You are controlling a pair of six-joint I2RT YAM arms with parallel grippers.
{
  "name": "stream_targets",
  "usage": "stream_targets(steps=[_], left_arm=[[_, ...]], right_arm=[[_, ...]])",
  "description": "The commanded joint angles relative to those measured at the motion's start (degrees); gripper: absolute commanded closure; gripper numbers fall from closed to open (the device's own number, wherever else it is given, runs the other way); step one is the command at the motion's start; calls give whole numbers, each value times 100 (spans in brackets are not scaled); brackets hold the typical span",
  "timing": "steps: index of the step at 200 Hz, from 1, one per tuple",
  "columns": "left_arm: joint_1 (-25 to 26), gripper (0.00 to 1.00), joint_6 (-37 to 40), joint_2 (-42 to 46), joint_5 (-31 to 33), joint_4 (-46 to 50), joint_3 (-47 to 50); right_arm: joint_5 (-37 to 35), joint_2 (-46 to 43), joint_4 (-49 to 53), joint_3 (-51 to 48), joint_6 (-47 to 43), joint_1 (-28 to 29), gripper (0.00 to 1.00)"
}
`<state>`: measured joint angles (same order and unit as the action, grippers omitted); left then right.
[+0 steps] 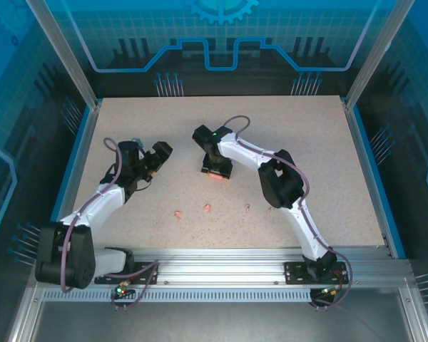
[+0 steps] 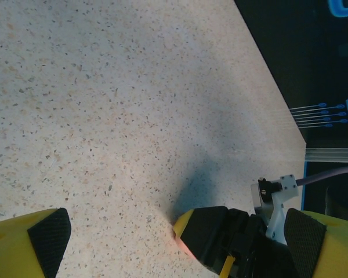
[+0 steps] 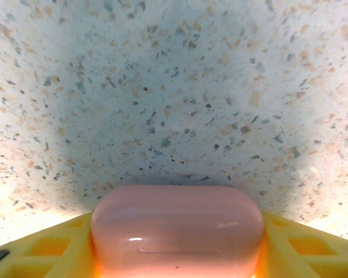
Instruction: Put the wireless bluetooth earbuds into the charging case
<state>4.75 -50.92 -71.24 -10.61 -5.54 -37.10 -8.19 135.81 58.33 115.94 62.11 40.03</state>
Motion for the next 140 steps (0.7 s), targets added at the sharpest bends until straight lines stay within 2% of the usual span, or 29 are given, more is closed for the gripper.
stream_targets(steps=[1,34,63,84,140], left_arm=[[150,1,-24,347,-104,-920,438],[604,1,7,292,55,-1822,872],[1037,2,69,-106,283,-2285,936],[1343,6,125,-491,445,-2777,926],[1686,32,65,-1598,595,-3707,657]], right_arm=[[333,-545,-407,-63,205,-267,43],[983,-678,-809,37,459,-516,43],[1530,-639,-1062,162,815,-623,42],[1725,-617,-1177,195,1060,-611,42],[1785,-731,-1260,124,1364,-473,42]])
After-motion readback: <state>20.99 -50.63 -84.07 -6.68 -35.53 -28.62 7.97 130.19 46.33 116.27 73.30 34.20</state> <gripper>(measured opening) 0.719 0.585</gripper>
